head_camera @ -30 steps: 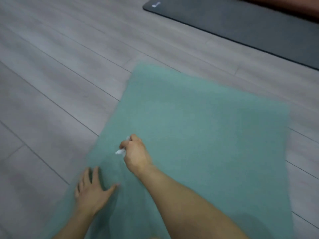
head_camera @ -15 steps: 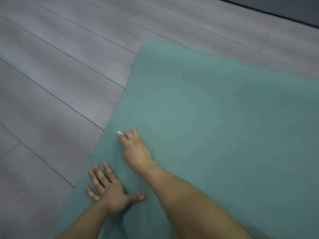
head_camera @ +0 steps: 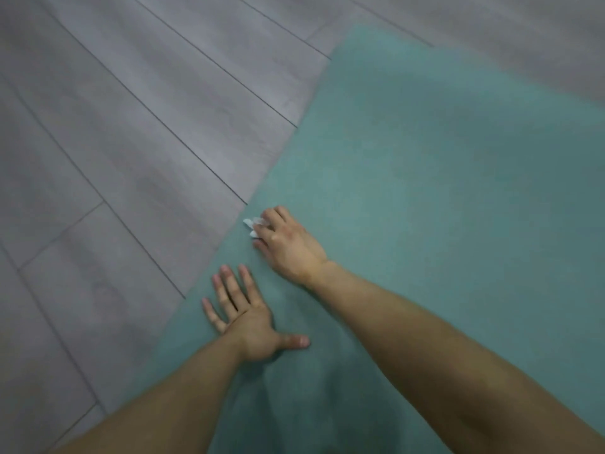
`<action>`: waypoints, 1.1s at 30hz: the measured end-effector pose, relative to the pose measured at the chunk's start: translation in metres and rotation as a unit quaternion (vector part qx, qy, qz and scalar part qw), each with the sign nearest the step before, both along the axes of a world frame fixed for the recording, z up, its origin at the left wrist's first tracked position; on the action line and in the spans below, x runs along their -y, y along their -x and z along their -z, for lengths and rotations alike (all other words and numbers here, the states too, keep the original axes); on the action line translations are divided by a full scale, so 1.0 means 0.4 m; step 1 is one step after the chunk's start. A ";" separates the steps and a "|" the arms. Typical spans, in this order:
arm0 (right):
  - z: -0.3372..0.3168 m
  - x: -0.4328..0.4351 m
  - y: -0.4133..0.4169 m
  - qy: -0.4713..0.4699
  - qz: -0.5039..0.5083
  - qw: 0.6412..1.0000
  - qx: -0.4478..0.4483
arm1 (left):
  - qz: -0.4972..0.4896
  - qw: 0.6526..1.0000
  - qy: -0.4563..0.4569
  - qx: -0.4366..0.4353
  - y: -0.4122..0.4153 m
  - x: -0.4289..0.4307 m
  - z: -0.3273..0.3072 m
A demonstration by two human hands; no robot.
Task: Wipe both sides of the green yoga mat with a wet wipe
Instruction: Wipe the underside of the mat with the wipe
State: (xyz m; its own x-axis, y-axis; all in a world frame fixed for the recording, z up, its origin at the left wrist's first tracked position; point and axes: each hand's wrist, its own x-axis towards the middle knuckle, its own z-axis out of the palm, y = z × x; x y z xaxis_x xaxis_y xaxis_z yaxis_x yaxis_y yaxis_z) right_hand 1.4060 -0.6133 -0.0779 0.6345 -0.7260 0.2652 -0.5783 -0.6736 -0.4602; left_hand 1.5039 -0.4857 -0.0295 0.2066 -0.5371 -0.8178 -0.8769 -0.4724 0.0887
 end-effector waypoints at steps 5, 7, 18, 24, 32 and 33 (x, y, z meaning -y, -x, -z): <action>-0.005 0.096 0.015 0.007 0.159 0.987 0.012 | 0.002 1.000 0.010 -0.003 0.000 0.000 0.004; -0.007 0.012 -0.036 -0.020 0.047 0.998 0.019 | 0.006 1.000 0.008 -0.003 0.000 0.000 0.003; -0.036 -0.026 -0.068 -0.041 -0.094 0.995 -0.019 | 0.005 1.000 0.018 0.005 0.006 -0.001 0.000; -0.030 0.256 0.054 0.010 0.178 0.984 -0.017 | -0.006 0.999 0.043 -0.003 0.007 -0.011 0.008; -0.040 0.206 0.035 0.021 -0.080 0.993 -0.082 | -0.016 0.999 0.046 0.001 0.008 -0.011 0.005; -0.041 0.278 0.063 0.021 0.020 0.997 -0.077 | -0.014 0.999 0.047 0.001 0.007 -0.012 0.009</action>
